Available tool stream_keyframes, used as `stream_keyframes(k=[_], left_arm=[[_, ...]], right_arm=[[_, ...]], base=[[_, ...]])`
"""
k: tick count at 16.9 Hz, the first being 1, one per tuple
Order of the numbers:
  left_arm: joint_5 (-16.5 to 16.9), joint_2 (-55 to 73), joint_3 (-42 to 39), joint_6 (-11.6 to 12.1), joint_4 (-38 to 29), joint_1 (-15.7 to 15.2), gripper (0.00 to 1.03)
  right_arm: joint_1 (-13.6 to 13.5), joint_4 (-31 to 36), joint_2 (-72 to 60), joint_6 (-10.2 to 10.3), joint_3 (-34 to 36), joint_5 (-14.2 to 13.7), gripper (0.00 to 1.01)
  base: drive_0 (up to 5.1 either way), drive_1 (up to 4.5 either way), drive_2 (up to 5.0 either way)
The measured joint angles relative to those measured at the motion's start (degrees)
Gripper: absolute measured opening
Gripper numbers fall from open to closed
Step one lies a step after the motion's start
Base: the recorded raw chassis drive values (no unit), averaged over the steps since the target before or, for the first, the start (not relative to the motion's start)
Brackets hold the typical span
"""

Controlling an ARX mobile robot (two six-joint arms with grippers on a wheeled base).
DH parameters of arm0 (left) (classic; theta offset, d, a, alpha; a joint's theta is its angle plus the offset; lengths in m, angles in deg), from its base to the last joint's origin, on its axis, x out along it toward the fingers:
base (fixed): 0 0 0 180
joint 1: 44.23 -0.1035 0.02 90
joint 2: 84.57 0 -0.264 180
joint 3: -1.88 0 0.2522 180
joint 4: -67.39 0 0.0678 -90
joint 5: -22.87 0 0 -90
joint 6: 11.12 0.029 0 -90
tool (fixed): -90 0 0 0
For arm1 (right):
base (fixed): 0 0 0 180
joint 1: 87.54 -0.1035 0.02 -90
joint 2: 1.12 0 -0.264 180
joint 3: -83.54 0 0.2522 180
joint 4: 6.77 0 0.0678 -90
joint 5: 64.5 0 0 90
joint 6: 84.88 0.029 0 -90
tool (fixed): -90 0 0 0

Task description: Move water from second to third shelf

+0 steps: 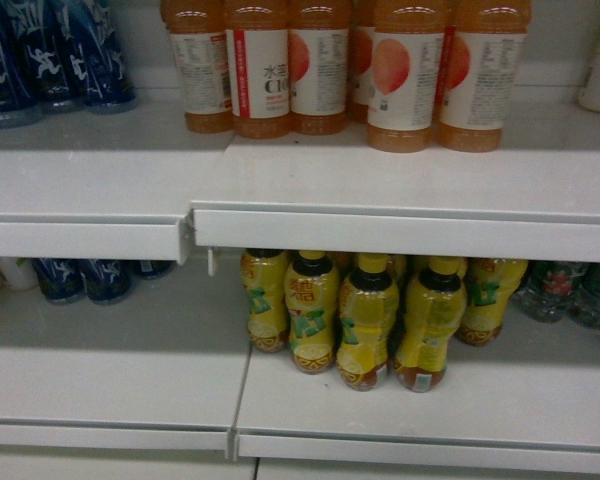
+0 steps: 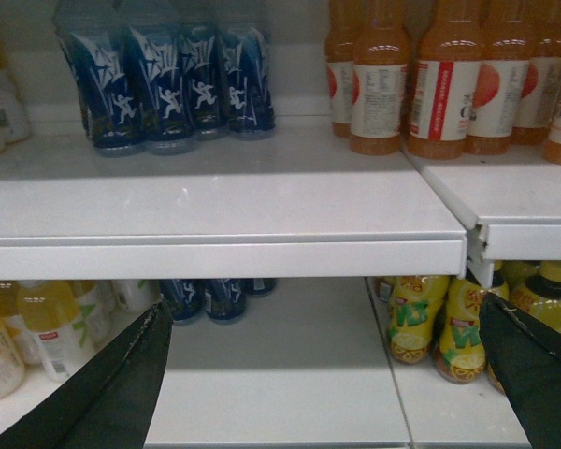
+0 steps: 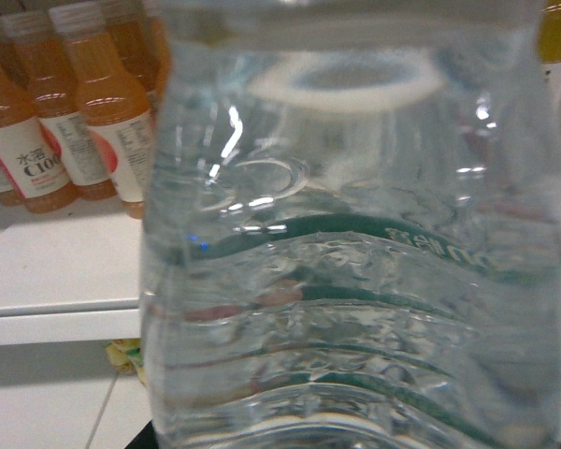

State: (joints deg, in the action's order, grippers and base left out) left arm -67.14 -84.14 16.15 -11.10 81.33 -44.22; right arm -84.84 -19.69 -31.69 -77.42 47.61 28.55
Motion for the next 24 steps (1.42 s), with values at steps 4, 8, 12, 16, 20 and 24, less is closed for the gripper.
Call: stream_keyframes(k=[4, 8, 12, 16, 20, 24], left_arm=[[0.0, 0.0, 0.0, 0.0, 0.0, 0.0, 0.98], [0.0, 0.0, 0.0, 0.0, 0.2, 0.0, 0.98], [0.0, 0.0, 0.0, 0.0, 0.1, 0.0, 0.98], [0.0, 0.0, 0.0, 0.0, 0.0, 0.0, 0.98], [0.0, 0.0, 0.0, 0.0, 0.1, 0.0, 0.98], [0.0, 0.0, 0.0, 0.0, 0.1, 0.0, 0.98]], right_arm=[[0.0, -0.1, -0.1, 0.0, 0.0, 0.0, 0.43], [0.0, 0.0, -0.1, 0.0, 0.0, 0.0, 0.43], [0.0, 0.0, 0.0, 0.0, 0.0, 0.0, 0.43], [0.0, -0.2, 0.0, 0.0, 0.0, -0.1, 0.43], [0.0, 0.0, -0.1, 0.0, 0.0, 0.0, 0.43], [0.0, 0.0, -0.1, 0.0, 0.0, 0.0, 0.43]], base=[[-4.7, 2.14, 2.1], [-4.7, 2.11, 2.1], [-4.7, 2.15, 2.2], [-4.7, 2.22, 2.2], [-4.6, 2.36, 2.4], [-4.7, 2.28, 2.3]])
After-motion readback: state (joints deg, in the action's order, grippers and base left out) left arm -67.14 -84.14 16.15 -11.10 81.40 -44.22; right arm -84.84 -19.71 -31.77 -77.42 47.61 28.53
